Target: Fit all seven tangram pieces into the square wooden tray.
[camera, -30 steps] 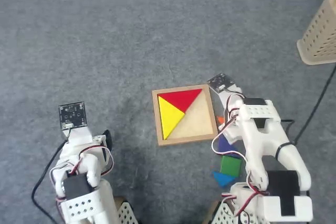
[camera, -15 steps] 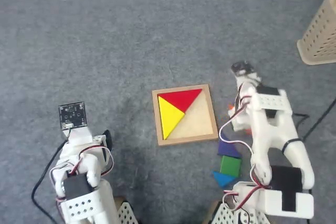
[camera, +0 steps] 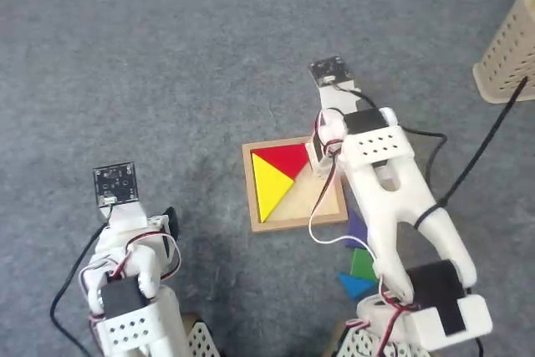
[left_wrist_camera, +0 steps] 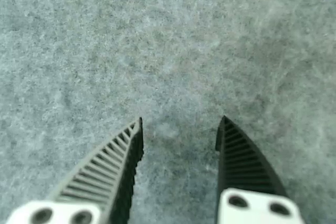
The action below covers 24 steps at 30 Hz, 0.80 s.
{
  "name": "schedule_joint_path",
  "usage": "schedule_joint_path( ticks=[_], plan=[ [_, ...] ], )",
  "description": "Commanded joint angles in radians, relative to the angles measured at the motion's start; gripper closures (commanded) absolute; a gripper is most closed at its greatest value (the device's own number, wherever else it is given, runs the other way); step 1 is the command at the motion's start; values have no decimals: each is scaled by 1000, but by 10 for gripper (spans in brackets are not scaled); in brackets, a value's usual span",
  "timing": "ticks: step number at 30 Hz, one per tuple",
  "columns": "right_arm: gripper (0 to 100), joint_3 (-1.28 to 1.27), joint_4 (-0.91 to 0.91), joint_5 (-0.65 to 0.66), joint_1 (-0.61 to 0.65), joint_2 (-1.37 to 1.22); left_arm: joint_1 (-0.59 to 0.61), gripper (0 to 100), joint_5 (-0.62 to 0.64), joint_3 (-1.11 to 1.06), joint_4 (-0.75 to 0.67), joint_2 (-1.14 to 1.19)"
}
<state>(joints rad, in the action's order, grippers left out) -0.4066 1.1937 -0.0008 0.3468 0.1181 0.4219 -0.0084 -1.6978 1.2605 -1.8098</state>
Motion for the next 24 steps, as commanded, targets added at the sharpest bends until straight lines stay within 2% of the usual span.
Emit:
schedule_joint_path(
  ticks=[1,5,24],
  plan=[
    [922,-18,-130,-104,58,12,-3,784,-5,13,5,-14],
    [920,-69,-199,-138,110,-22,-3,784,-5,13,5,-14],
    [908,-75,-205,-144,107,-102,-3,784,-5,13,5,-14]
  ],
)
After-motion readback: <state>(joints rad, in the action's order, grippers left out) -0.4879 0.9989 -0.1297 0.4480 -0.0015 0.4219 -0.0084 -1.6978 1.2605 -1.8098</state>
